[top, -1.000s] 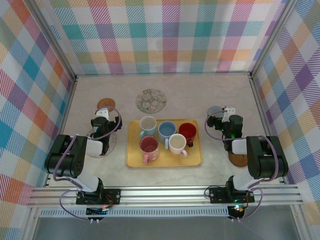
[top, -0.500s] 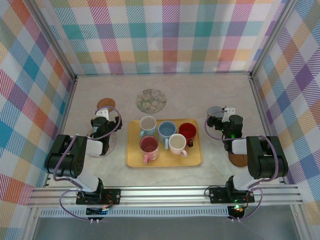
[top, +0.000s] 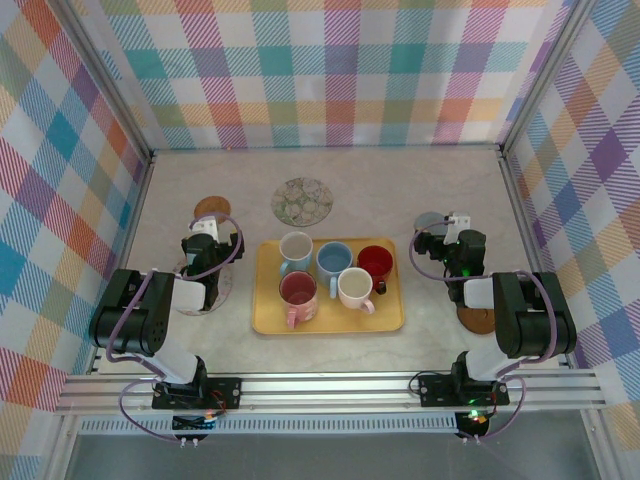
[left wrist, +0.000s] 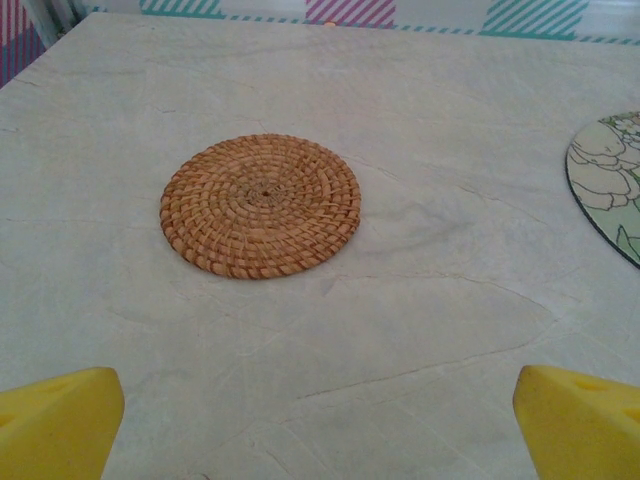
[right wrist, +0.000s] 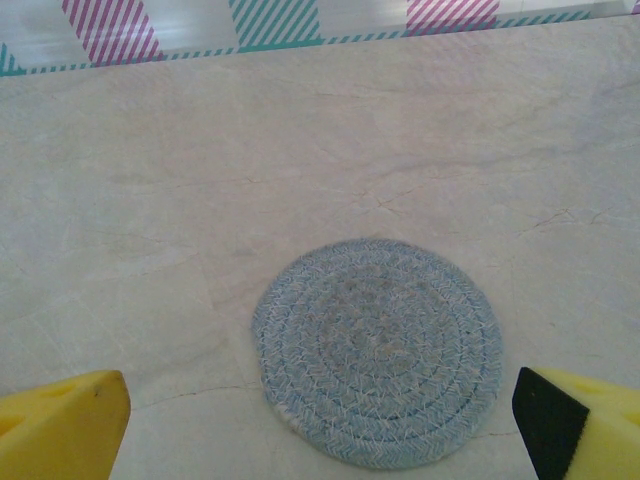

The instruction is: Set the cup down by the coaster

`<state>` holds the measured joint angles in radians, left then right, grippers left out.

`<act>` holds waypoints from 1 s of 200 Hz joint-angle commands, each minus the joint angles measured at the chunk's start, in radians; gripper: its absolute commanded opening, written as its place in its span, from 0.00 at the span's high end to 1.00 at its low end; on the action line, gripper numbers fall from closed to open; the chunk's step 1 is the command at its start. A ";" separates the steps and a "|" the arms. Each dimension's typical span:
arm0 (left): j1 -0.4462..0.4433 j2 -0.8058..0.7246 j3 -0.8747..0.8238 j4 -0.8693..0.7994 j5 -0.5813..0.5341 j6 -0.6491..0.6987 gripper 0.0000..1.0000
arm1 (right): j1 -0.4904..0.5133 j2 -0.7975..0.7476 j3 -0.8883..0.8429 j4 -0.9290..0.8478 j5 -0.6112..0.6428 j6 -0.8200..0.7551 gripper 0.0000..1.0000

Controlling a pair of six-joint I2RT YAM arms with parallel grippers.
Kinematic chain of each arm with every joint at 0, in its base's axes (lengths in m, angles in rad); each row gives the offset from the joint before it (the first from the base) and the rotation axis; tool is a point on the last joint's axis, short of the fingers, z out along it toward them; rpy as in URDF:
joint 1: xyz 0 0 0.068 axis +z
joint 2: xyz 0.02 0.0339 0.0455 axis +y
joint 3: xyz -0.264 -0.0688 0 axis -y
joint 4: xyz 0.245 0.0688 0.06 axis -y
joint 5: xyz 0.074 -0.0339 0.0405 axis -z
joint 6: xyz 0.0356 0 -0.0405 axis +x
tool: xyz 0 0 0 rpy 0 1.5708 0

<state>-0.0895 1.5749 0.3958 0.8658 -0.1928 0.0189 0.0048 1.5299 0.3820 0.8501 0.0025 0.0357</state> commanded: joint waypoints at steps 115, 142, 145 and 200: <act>-0.003 -0.476 0.261 -0.677 0.053 -0.056 0.00 | -0.005 -0.318 0.306 -0.628 -0.018 0.132 0.01; -0.003 -0.442 0.420 -0.897 0.117 -0.112 0.00 | -0.005 -0.311 0.435 -0.795 -0.120 0.149 0.01; -0.003 -0.435 0.437 -0.917 0.131 -0.113 0.00 | -0.005 -0.309 0.449 -0.813 -0.131 0.152 0.01; -0.038 -0.276 0.680 -1.202 0.238 -0.119 0.00 | 0.020 -0.226 0.687 -1.061 -0.345 0.157 0.01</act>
<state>-0.1001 1.2507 1.0103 -0.1398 -0.0170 -0.0826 0.0071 1.2633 0.9745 -0.0380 -0.2100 0.1768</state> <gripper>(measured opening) 0.997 0.988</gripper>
